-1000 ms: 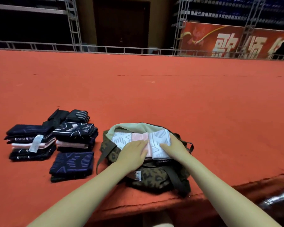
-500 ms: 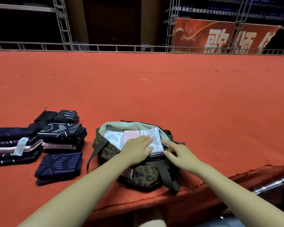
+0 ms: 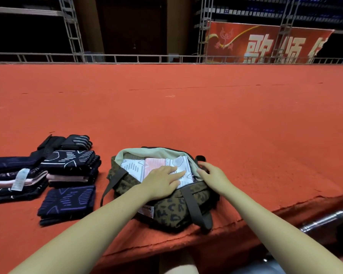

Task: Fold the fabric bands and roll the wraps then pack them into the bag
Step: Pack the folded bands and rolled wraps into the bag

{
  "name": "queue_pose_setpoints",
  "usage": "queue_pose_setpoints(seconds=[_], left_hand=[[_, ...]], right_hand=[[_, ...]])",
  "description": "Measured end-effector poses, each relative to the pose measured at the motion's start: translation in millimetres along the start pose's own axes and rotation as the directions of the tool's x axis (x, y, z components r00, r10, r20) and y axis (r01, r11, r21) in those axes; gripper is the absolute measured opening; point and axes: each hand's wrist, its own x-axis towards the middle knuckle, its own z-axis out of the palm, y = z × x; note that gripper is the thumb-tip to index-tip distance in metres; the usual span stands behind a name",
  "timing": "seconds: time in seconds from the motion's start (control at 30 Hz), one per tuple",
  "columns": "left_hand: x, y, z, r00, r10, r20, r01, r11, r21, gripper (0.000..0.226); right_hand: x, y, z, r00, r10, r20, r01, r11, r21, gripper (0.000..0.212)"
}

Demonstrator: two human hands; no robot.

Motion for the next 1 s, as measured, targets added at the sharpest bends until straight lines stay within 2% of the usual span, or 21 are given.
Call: queue_pose_setpoints(seconds=[0.07, 0.2, 0.27, 0.33, 0.4, 0.43, 0.53, 0.6, 0.7, 0.77, 0.87, 0.93, 1.0], left_hand=[[1, -1, 5, 1.0, -0.001, -0.007, 0.001, 1.0, 0.009, 0.047], [1, -3, 11, 0.999, -0.014, -0.042, 0.013, 0.999, -0.034, 0.047], [1, -4, 11, 0.997, -0.034, -0.075, 0.024, 0.991, -0.132, 0.045], [-2, -7, 7, 0.989, -0.068, -0.133, 0.014, 0.929, -0.369, 0.04], [-13, -9, -3, 0.969, -0.127, -0.213, -0.025, 0.805, -0.592, 0.036], [-21, -13, -9, 0.954, -0.161, -0.253, -0.041, 0.767, -0.641, 0.035], [-51, -32, -30, 0.882, -0.185, -0.433, -0.096, 0.829, -0.551, 0.033], [-73, -55, -38, 0.834, -0.177, -0.522, -0.114, 0.871, -0.478, 0.034], [-109, -95, -41, 0.799, -0.239, -0.552, -0.016, 0.909, -0.416, 0.035], [-133, -123, -35, 0.832, -0.259, -0.49, 0.081, 0.931, -0.355, 0.033], [-163, -166, -21, 0.901, -0.325, -0.288, 0.277, 0.941, -0.194, 0.039], [-176, -189, -11, 0.906, -0.392, -0.162, 0.383, 0.92, -0.085, 0.049], [-182, -203, -3, 0.901, -0.427, -0.077, 0.429, 0.903, 0.001, 0.058]], right_hand=[[3, -5, 0, 0.997, -0.034, -0.062, 0.037, 0.998, 0.048, 0.015], [6, -21, -6, 0.956, -0.003, -0.294, 0.082, 0.962, 0.259, 0.016], [6, -27, -7, 0.953, 0.018, -0.302, 0.079, 0.949, 0.306, 0.019], [4, -28, -9, 0.969, 0.016, -0.246, 0.052, 0.962, 0.269, 0.023], [3, -27, -11, 0.964, -0.041, -0.261, 0.075, 0.99, 0.12, 0.026], [3, -27, -11, 0.951, -0.078, -0.299, 0.087, 0.996, 0.016, 0.026], [-3, -46, -8, 0.904, -0.202, -0.377, 0.161, 0.977, -0.139, 0.028], [-7, -71, 3, 0.894, -0.315, -0.32, 0.289, 0.949, -0.127, 0.03], [-11, -112, 35, 0.857, -0.467, -0.216, 0.461, 0.884, -0.081, 0.035], [-12, -139, 59, 0.832, -0.529, -0.166, 0.531, 0.847, -0.033, 0.032], [-13, -171, 95, 0.799, -0.601, -0.031, 0.601, 0.799, -0.021, 0.027], [-14, -184, 117, 0.76, -0.647, 0.061, 0.65, 0.759, -0.042, 0.028], [-16, -190, 136, 0.727, -0.67, 0.149, 0.685, 0.725, -0.08, 0.031]])
